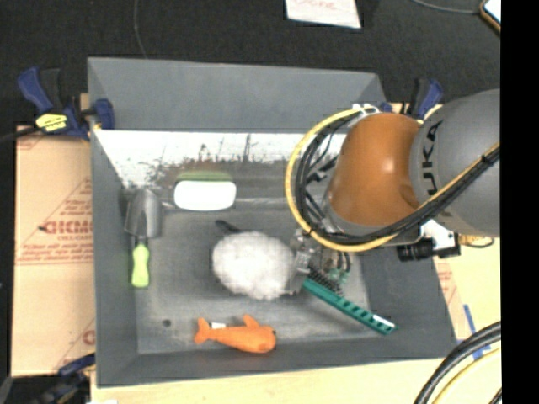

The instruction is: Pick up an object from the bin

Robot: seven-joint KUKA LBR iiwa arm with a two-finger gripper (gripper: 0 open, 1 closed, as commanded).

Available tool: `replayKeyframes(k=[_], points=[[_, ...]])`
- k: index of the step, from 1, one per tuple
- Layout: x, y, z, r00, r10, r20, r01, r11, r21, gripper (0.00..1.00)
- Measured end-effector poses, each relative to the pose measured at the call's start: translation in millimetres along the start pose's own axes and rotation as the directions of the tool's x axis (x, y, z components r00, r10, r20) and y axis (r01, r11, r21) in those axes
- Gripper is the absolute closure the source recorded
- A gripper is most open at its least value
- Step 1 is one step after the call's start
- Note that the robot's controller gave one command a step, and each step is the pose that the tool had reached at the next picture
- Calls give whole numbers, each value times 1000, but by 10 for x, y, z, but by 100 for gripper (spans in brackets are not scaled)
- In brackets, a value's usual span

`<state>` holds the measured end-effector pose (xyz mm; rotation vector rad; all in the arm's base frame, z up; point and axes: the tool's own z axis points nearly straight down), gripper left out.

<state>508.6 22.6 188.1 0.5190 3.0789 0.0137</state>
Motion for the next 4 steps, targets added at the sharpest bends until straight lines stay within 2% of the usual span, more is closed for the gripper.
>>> replayKeyframes(k=[1, 2, 3, 4], points=[[76, -167, 445, 992, 128, -2, -128, 992, 4, 100], [96, -180, 108, 995, 95, 0, -95, 995, 2, 100], [32, -77, 618, 989, 145, -1, -145, 989, 3, 100], [185, 253, 618, 990, 138, 4, -138, 990, 2, 100]])
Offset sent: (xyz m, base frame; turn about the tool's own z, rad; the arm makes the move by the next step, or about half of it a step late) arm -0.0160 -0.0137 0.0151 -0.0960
